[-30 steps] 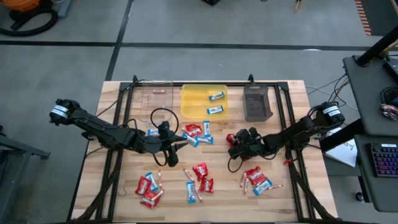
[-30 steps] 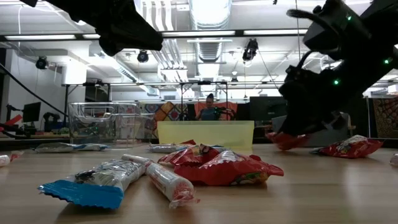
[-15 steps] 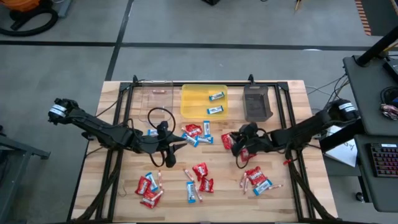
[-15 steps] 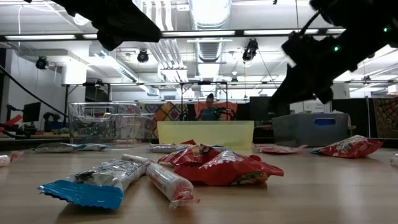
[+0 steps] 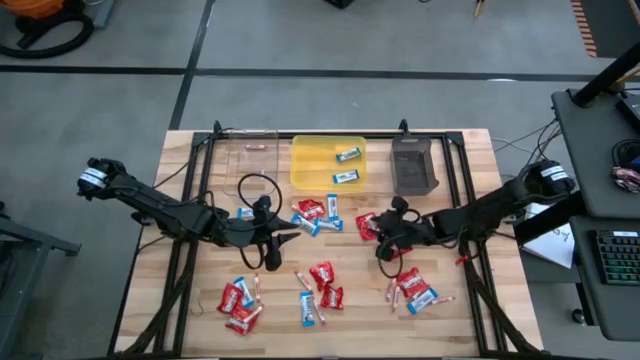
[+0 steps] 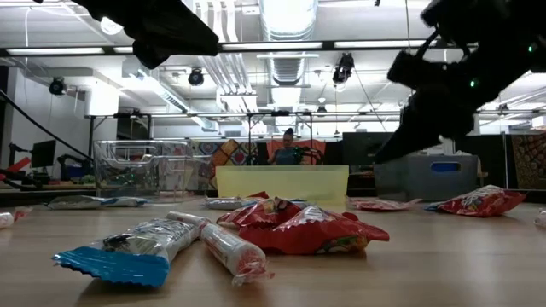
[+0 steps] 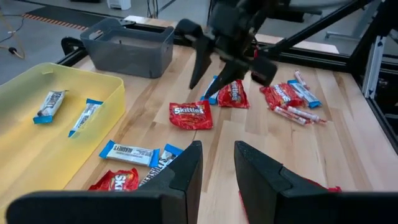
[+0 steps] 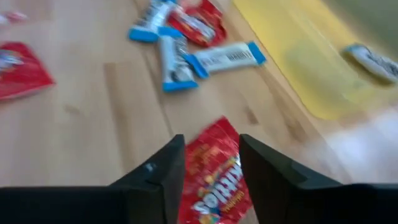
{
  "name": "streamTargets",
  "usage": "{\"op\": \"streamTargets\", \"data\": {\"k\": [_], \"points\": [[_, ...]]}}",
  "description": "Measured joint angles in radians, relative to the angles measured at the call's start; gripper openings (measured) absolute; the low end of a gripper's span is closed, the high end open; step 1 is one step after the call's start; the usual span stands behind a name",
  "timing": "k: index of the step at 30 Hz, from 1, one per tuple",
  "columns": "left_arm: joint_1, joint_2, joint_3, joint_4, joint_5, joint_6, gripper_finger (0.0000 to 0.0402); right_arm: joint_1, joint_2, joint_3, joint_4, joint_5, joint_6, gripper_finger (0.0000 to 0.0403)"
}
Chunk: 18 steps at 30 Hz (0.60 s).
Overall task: Sort candy
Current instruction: Put the red candy into the black bin
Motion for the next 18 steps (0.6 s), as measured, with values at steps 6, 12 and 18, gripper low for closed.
{"op": "streamTargets", "data": {"k": [6,12,18], "points": [[0.0,0.0,0.0,0.003,0.0,0.0,0.0077,-0.004,0.133,0.0,0.016,0.07,0.13,0.0189],[0.0,0.0,0.0,0.009,-0.001,0.0,0.0077,-0.04,0.237,0.001,0.045,0.077,0.296,0.0204],[0.0,0.005,0.0,0.011,-0.001,0.0,0.0077,-0.069,0.309,0.005,0.079,0.08,0.379,0.0198]]}}
